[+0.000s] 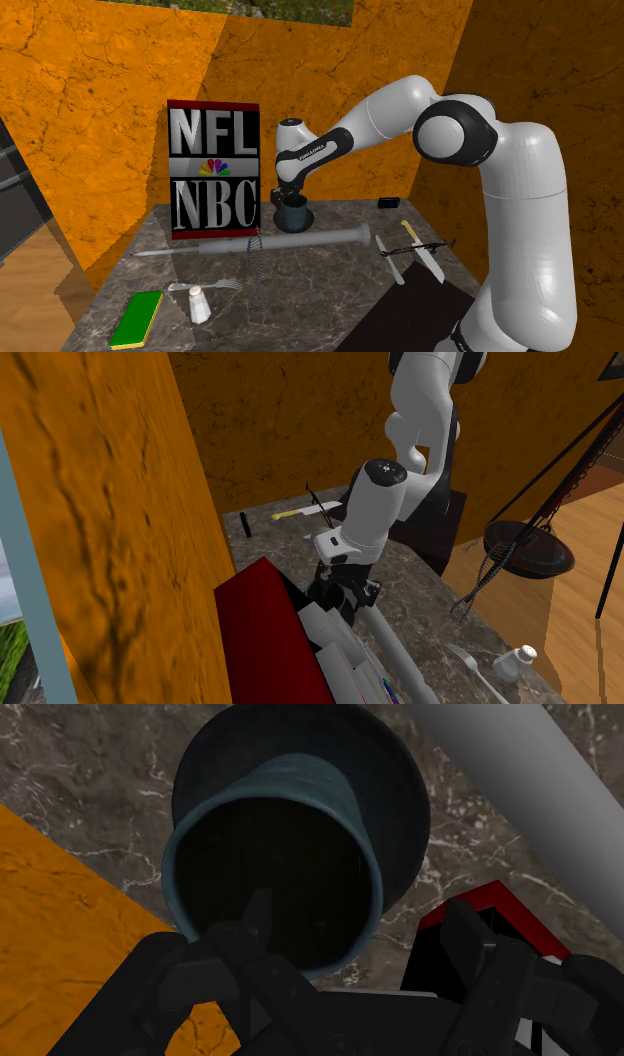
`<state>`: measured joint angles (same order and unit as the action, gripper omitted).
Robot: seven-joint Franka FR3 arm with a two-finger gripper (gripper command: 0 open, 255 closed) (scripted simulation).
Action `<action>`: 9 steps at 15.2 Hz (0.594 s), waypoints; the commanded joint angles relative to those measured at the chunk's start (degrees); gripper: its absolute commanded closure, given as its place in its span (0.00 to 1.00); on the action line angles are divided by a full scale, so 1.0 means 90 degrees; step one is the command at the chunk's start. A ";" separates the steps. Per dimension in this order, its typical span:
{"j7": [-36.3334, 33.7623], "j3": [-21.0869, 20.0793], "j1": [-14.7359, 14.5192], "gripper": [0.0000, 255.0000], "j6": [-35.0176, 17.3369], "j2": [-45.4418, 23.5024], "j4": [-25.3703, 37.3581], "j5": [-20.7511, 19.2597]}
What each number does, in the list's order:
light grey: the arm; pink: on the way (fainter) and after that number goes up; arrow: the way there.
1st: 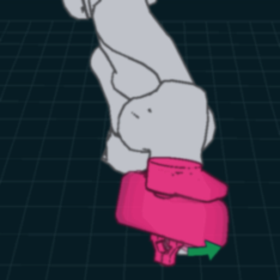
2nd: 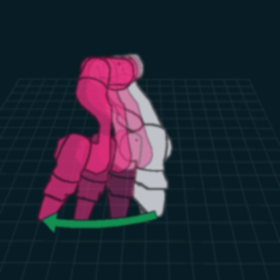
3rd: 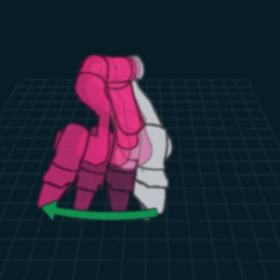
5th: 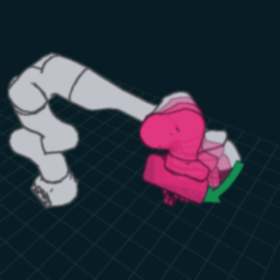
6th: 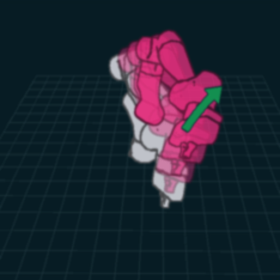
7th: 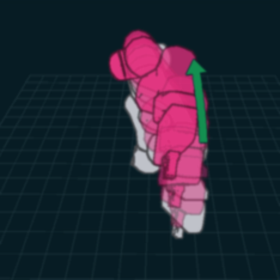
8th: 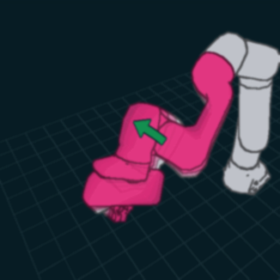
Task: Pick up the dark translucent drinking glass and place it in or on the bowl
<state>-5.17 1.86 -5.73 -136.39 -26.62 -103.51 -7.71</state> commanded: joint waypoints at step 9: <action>0.0018 -0.0028 -0.0041 0.00 0.0584 0.0529 0.0053 0.0029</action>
<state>-5.08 1.60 -6.14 -131.37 -22.16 -102.92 -7.47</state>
